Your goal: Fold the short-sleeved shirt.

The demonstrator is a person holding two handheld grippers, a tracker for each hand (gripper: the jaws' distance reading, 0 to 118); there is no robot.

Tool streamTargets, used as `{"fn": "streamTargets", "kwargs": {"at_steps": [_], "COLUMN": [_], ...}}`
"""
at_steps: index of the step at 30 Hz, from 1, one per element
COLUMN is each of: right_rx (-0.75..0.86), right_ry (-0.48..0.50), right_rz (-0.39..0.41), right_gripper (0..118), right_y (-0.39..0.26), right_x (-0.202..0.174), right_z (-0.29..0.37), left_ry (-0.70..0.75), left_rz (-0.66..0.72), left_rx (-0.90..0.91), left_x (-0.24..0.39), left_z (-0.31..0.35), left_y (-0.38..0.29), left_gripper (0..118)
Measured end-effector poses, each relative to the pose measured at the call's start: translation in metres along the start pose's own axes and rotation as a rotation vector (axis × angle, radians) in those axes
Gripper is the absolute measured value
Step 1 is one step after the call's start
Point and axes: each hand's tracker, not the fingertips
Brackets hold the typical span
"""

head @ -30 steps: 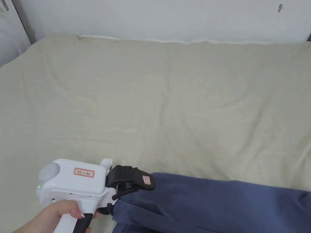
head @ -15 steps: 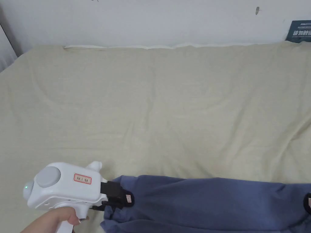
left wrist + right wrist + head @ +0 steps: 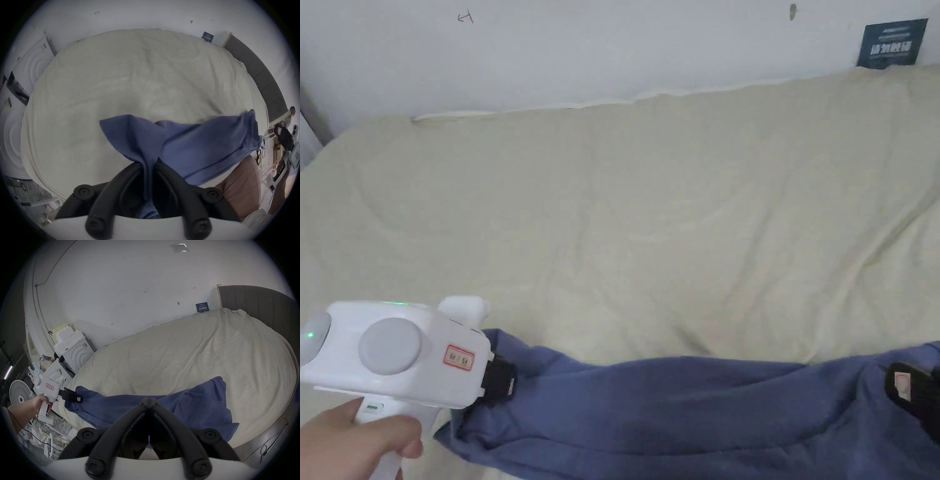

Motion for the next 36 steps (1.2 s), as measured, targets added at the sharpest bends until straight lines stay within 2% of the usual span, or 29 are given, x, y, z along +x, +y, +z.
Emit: {"fn": "streamTargets", "kwargs": {"at_steps": [4,9,12,13,16,17,20,22,24,27,28,30,32,34,36], "right_rx": [0.025,0.073,0.088,0.091,0.095,0.094,0.086,0.082,0.081,0.072,0.067,0.056,0.045,0.038,0.034], "right_ry": [0.018,0.026,0.026,0.027,0.023,0.023,0.028,0.034,0.044,0.055,0.060,0.068,0.073,0.072,0.069], "right_rz": [-0.017,-0.063,-0.103,-0.114,-0.137,-0.142,-0.153,-0.159,-0.164,-0.168,-0.170,-0.173,-0.169,-0.162,-0.156], "right_gripper": [0,0,0,0,0,0,0,0,0,0,0,0,0,0,0], "right_y": [-0.001,-0.001,-0.001,-0.002,-0.004,-0.005,-0.006,-0.007,-0.008,-0.011,-0.012,-0.014,-0.015,-0.016,-0.017], "right_x": [0.009,0.023,0.031,0.033,0.041,0.043,0.048,0.049,0.046,0.044,0.044,0.042,0.038,0.038,0.038], "right_z": [0.009,0.020,0.024,0.024,0.025,0.024,0.021,0.019,0.018,0.012,0.011,0.008,0.008,0.008,0.010], "left_ry": [-0.139,-0.285,-0.307,-0.336,-0.525,-0.589,-0.576,-0.528,-0.394,-0.305,-0.293,-0.272,-0.242,-0.308,-0.342], "left_rz": [-0.021,-0.050,-0.034,-0.019,0.069,0.084,0.046,0.014,0.009,-0.019,-0.028,-0.010,0.022,0.024,-0.037], "left_rx": [-0.033,-0.156,-0.185,-0.199,-0.243,-0.237,-0.192,-0.141,-0.114,-0.104,-0.094,-0.098,-0.111,-0.162,-0.205], "left_x": [0.067,0.152,0.182,0.187,0.195,0.193,0.179,0.161,0.142,0.122,0.123,0.125,0.126,0.138,0.164], "left_z": [-0.008,-0.056,-0.080,-0.083,-0.084,-0.079,-0.049,-0.028,-0.010,-0.011,-0.014,-0.026,-0.048,-0.070,-0.091], "left_y": [0.025,0.052,0.060,0.061,0.059,0.059,0.060,0.058,0.049,0.036,0.033,0.029,0.030,0.029,0.027], "left_gripper": [7,7,22,22,109,112,112,112,111,106,84,0,0,0,0]}}
